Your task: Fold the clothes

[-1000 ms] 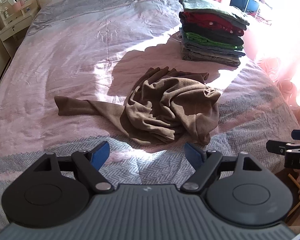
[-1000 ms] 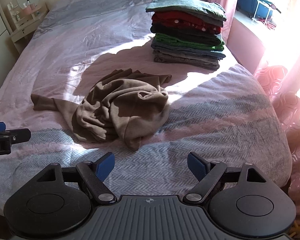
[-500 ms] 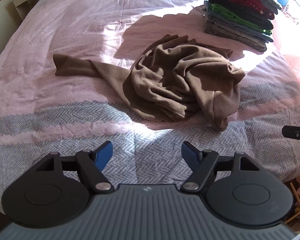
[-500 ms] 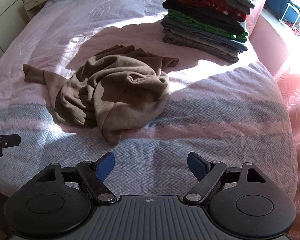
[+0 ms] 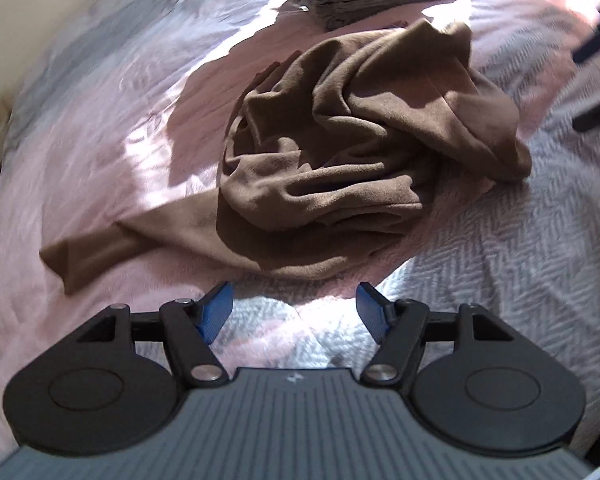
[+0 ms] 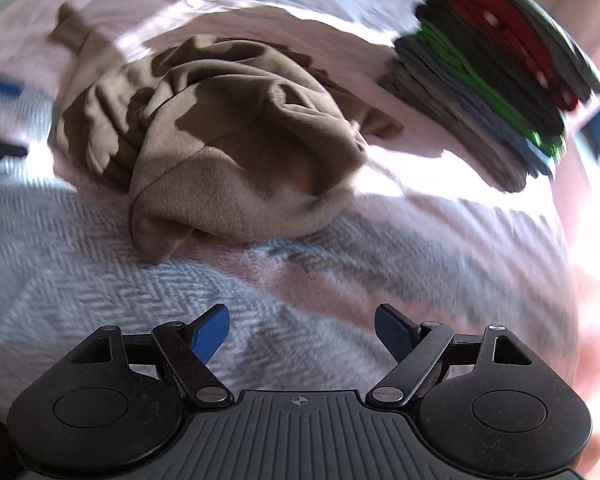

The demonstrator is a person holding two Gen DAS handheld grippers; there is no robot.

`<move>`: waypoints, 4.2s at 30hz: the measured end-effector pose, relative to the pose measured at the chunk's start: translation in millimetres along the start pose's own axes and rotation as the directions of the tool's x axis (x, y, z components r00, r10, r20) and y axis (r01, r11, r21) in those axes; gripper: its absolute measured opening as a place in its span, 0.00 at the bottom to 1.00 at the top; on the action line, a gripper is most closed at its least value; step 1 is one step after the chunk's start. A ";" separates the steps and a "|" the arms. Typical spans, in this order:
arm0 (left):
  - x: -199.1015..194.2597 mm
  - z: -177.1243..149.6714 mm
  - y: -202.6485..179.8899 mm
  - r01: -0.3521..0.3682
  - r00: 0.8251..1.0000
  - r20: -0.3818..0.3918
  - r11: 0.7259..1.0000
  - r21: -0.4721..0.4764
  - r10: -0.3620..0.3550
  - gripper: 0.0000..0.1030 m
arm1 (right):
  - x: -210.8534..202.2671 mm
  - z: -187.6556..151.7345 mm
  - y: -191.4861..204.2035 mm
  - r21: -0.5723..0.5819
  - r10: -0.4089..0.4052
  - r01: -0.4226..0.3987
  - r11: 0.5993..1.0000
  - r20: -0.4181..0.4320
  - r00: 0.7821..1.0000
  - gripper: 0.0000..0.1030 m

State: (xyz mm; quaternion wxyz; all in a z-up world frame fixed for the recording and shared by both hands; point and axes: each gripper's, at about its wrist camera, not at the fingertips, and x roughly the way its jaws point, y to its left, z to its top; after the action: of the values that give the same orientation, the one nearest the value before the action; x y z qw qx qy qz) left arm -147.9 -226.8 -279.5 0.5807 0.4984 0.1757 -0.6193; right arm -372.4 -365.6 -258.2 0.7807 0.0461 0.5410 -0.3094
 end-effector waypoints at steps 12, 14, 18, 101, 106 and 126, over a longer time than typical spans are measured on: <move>71.3 -19.5 -7.5 -0.047 0.980 0.191 0.867 0.496 -0.056 0.65 | 62.6 -29.4 37.6 -0.559 -0.003 0.191 0.807 0.319 0.948 0.80; 79.0 -20.4 0.6 -0.015 0.976 0.198 0.877 0.481 -0.092 0.64 | 72.7 -28.3 38.8 -0.585 0.013 0.210 0.784 0.354 0.935 0.75; 86.2 -19.4 14.7 0.061 0.967 0.196 0.899 0.433 -0.160 0.21 | 89.3 -21.3 38.8 -0.624 0.009 0.228 0.747 0.353 0.935 0.13; 158.9 -58.1 323.6 0.278 0.922 0.216 0.164 -0.946 -0.320 0.43 | 162.2 260.3 -1.5 -0.235 0.174 -0.114 0.965 0.253 0.952 0.54; 186.3 -56.5 325.6 0.263 0.916 0.214 0.102 -0.959 -0.340 0.43 | 187.6 240.7 39.0 -0.621 0.207 0.055 0.782 0.342 0.917 0.54; 201.4 -44.6 422.0 0.203 0.978 0.197 0.110 -0.973 -0.064 0.25 | 227.3 351.7 -87.1 0.378 0.212 -0.333 0.864 0.326 0.921 0.81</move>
State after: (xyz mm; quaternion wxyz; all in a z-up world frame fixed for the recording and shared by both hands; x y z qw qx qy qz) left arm 282.4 -412.1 -312.2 0.7147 -0.0618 0.5540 -0.4225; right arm -81.0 -677.2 -289.5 0.8546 0.2490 0.3349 -0.3090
